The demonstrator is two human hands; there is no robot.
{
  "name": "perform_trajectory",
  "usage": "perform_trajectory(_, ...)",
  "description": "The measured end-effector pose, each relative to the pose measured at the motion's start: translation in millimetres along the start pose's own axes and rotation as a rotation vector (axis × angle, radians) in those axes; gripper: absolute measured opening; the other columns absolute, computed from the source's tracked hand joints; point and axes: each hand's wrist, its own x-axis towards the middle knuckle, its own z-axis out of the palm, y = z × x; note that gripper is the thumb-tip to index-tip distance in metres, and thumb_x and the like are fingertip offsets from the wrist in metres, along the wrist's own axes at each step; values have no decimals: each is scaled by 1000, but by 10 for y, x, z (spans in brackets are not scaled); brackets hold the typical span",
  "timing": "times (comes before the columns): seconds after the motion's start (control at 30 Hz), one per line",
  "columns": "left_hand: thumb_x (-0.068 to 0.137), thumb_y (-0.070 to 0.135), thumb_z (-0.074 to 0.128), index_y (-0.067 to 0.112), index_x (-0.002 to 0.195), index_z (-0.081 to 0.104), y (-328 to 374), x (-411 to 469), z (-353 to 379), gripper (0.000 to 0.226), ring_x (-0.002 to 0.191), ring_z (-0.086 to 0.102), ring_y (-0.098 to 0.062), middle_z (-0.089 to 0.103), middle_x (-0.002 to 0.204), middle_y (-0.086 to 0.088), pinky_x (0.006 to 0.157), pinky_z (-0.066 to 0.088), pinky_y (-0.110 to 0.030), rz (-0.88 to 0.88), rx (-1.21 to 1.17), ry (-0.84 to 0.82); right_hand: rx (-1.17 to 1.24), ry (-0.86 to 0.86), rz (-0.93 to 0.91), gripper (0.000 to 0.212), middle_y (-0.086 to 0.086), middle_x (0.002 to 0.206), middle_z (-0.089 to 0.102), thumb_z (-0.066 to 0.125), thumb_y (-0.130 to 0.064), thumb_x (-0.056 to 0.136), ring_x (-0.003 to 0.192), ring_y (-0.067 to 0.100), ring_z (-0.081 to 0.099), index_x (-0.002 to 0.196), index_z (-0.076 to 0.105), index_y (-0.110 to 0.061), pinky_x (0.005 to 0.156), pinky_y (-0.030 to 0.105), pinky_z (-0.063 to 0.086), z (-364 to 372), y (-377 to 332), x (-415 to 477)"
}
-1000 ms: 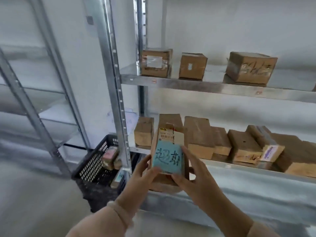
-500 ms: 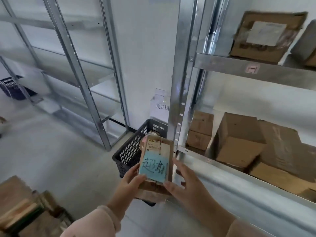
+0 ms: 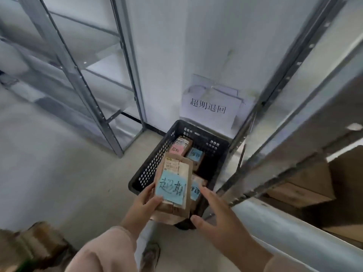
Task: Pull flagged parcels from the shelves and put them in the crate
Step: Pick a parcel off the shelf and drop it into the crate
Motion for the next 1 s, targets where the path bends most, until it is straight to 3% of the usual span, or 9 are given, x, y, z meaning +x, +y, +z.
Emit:
perform_trajectory(0.1,87,16,67,34,125,47,-54,723,-202,46,90,73,-20,75,100,8,64,57,-23,-46,33,-48,9,45,71,68,-40,142,14,56,-59,85,135,-11,13,135,10,-68,112,25,19,204,72,465)
perform_trajectory(0.3,78,25,75,33,126,49,-291,2008,-518,55,99,70,-18,73,110,2,78,58,-32,-165,142,-146,33,125,248,68,-41,141,12,53,-58,87,138,-6,14,139,10,-62,115,27,20,551,354,1404)
perform_trajectory(0.43,83,20,73,35,119,55,-587,2730,-557,43,98,70,-12,72,108,6,76,58,-26,-214,275,-210,39,170,290,60,-54,132,6,50,-58,88,135,-11,13,123,5,-78,114,25,20,691,617,1915)
perform_trajectory(0.53,83,24,74,33,122,54,-795,3160,-537,45,100,67,-11,68,112,8,84,55,-28,-244,376,-239,67,182,326,61,-66,118,-2,50,-58,88,132,-15,11,116,3,-83,116,33,28,821,790,2180)
perform_trajectory(0.63,75,33,79,29,129,49,-994,3415,-495,61,116,57,-18,56,129,1,102,47,-37,-278,498,-271,66,194,347,59,-63,121,1,47,-62,85,132,-15,9,118,2,-83,116,35,27,923,949,2352)
perform_trajectory(0.7,71,37,79,31,139,43,-1160,3489,-485,77,124,51,-18,50,134,3,106,43,-35,-286,599,-324,46,211,349,60,-50,135,9,46,-62,85,137,-11,9,122,2,-80,118,33,21,977,1057,2412)
perform_trajectory(0.8,83,27,73,56,116,45,-1333,3552,-497,52,101,56,13,57,109,26,74,41,1,-311,636,-362,47,225,388,63,-33,151,13,45,-61,87,139,-8,9,139,9,-64,118,32,19,1051,1227,2434)
perform_trajectory(0.9,90,17,65,56,126,26,-1384,3611,-508,66,75,50,31,51,97,35,60,37,7,-294,685,-357,47,213,416,63,-30,152,15,46,-59,88,140,-6,10,142,12,-58,118,33,20,1115,1345,2420)
perform_trajectory(1.0,91,8,61,53,126,22,-1402,3629,-491,69,79,55,24,54,97,32,61,38,6,-270,763,-385,48,202,422,63,-30,152,15,47,-58,89,139,-7,11,143,14,-56,117,28,19,1160,1404,2409)
